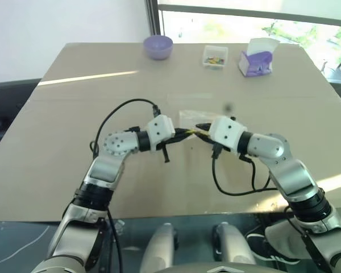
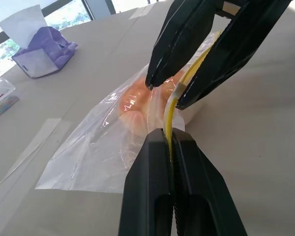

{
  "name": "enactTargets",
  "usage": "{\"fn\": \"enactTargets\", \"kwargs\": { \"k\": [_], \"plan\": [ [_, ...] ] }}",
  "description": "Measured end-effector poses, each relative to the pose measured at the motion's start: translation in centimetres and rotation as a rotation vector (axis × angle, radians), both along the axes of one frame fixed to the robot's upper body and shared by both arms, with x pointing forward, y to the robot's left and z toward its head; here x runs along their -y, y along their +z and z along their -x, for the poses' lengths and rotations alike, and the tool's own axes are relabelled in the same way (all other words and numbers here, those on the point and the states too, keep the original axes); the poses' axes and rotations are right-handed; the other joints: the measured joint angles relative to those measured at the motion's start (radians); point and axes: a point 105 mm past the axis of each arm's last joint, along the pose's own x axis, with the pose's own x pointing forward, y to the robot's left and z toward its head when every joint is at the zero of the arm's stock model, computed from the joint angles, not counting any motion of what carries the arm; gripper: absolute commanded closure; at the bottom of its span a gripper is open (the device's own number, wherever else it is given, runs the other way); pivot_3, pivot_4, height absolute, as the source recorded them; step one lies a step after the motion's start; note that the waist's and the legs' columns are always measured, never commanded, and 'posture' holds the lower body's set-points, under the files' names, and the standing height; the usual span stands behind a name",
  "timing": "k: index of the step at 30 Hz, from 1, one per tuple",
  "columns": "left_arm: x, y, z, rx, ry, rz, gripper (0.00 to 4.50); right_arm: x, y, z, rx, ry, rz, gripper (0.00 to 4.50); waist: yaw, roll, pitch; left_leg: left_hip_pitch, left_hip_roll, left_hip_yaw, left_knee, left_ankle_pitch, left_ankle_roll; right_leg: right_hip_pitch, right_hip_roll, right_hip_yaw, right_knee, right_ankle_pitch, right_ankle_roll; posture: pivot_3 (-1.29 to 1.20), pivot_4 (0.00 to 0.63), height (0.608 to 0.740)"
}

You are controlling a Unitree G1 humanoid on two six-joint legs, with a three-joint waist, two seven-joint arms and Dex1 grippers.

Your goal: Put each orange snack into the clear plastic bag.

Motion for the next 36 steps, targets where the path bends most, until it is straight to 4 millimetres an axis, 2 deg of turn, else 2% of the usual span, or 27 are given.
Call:
{"fn": "enactTargets", "kwargs": {
  "k": [36],
  "plan": [
    [0.31, 0.51, 0.30, -0.014, 0.000, -0.006, 4.50, 0.38, -0.70, -0.20, 0.004, -0.004, 0.056, 3.52, 0.000, 0.000, 0.000, 0.000, 0.000, 0.000, 0.000, 0.000, 0.000, 0.000, 0.000, 0.000, 0.000, 0.000, 0.000, 0.00, 0.150, 0.737]
  ]
}}
